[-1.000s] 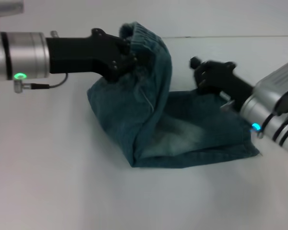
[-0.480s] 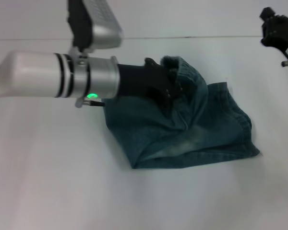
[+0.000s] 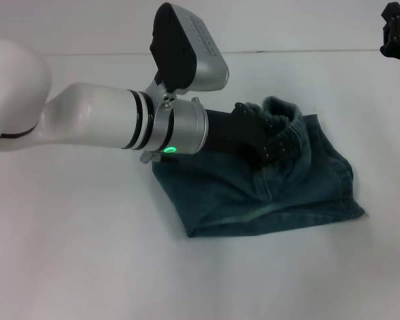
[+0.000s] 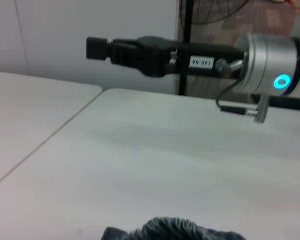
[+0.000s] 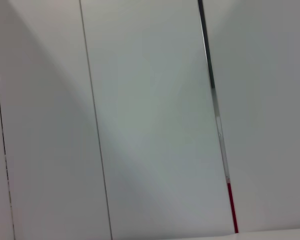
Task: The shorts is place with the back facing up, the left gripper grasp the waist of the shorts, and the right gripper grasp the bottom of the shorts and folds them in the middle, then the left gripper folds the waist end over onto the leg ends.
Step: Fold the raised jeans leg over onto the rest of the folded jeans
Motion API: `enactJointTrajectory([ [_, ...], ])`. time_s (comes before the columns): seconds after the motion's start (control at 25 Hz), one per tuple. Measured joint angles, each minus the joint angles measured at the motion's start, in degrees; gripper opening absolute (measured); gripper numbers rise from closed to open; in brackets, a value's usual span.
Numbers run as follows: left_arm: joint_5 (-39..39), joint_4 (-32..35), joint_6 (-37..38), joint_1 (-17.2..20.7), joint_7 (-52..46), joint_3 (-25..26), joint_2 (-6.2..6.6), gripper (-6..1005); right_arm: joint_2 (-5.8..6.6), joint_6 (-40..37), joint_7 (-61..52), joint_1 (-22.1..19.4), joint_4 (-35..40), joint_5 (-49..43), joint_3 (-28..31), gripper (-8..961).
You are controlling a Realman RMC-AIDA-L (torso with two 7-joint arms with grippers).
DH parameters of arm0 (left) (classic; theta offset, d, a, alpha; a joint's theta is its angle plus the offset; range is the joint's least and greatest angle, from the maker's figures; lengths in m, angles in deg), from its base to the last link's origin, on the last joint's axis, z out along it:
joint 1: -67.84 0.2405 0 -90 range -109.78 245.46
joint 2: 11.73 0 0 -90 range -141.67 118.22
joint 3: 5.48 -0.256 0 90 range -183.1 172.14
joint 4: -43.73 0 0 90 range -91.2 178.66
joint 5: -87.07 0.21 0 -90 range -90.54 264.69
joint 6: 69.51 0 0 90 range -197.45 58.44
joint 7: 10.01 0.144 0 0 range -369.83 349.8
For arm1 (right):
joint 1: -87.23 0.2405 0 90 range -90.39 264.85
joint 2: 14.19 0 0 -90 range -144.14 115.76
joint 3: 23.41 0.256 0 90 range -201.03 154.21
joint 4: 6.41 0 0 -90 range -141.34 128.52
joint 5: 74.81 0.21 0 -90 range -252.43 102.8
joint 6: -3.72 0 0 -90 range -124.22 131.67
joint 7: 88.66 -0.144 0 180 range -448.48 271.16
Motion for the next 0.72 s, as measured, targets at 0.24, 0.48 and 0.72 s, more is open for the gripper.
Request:
enactJointTrajectory([
  [0.24,-0.9,0.0,-1.8,0.5,0.1,-1.4,0.0,302,-0.01,0.0,0.0,-0.2,0.0,0.0,0.0,-1],
  [0.48,-1.9,1.0,-1.7,1.5,0.6,-1.4,0.0,507,-0.08,0.2,0.0,-0.2,-0.2,0.1,0.0,0],
  [0.72,-8.1,2.7,-1.5,3.4,6.6,-1.3,0.01,634,-0.09,0.3,0.3,-0.2,-0.3,0.1,-0.3,0],
])
